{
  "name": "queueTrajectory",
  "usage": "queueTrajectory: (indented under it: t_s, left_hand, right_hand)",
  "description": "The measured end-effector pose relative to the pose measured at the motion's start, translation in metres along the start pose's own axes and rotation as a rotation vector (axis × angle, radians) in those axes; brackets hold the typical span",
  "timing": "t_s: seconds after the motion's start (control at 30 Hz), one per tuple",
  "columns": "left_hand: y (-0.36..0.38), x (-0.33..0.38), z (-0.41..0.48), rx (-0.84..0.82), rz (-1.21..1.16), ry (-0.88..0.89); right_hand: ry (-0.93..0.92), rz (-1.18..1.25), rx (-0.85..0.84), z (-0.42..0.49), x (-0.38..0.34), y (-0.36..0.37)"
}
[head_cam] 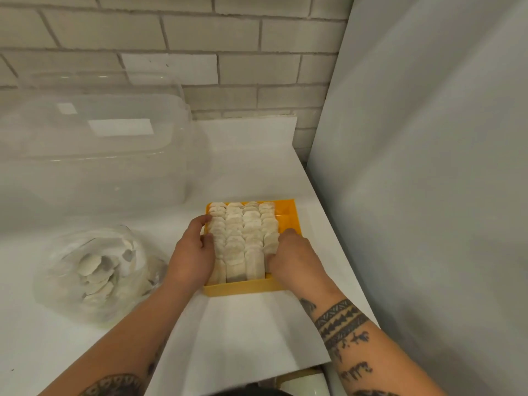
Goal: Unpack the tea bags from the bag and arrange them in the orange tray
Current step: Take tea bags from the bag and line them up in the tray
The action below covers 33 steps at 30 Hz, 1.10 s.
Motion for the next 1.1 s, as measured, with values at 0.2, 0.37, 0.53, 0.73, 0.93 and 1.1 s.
queueTrajectory:
  t_s: [0.2, 0.37, 0.53, 0.73, 0.93, 1.1]
  left_hand:
    - [0.002, -0.005, 0.003, -0.006, -0.003, -0.019]
    - [0.004, -0.009, 0.004, -0.019, -0.005, -0.033]
    - [0.006, -0.011, 0.005, -0.037, -0.018, -0.021]
    - [-0.001, -0.005, 0.006, -0.090, -0.056, 0.025]
    - [-0.071, -0.006, 0.000, -0.007, -0.152, 0.097]
    - [-0.153, -0.061, 0.003, 0.035, -0.135, 0.015]
  right_hand:
    - [0.157, 0.296, -0.038, 0.007, 0.009, 0.014]
    - [0.117, 0.336, -0.049, 0.011, 0.011, 0.014]
    - [0.127, 0.342, -0.026, 0.010, 0.012, 0.013]
    - [0.067, 0.219, 0.051, 0.001, -0.005, 0.010]
    - [-0.199, 0.177, 0.198, -0.027, -0.076, 0.027]
    - [-0.368, 0.236, 0.051, -0.045, -0.149, 0.086]
Point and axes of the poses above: each hand's wrist, its own z-axis towards the middle knuckle, its own y-axis out of the palm, x = y × z, the point moved 6 cm from there along z, towards the middle knuckle, and after that the axes turned 9 degrees about z, right-handed, at the moved point
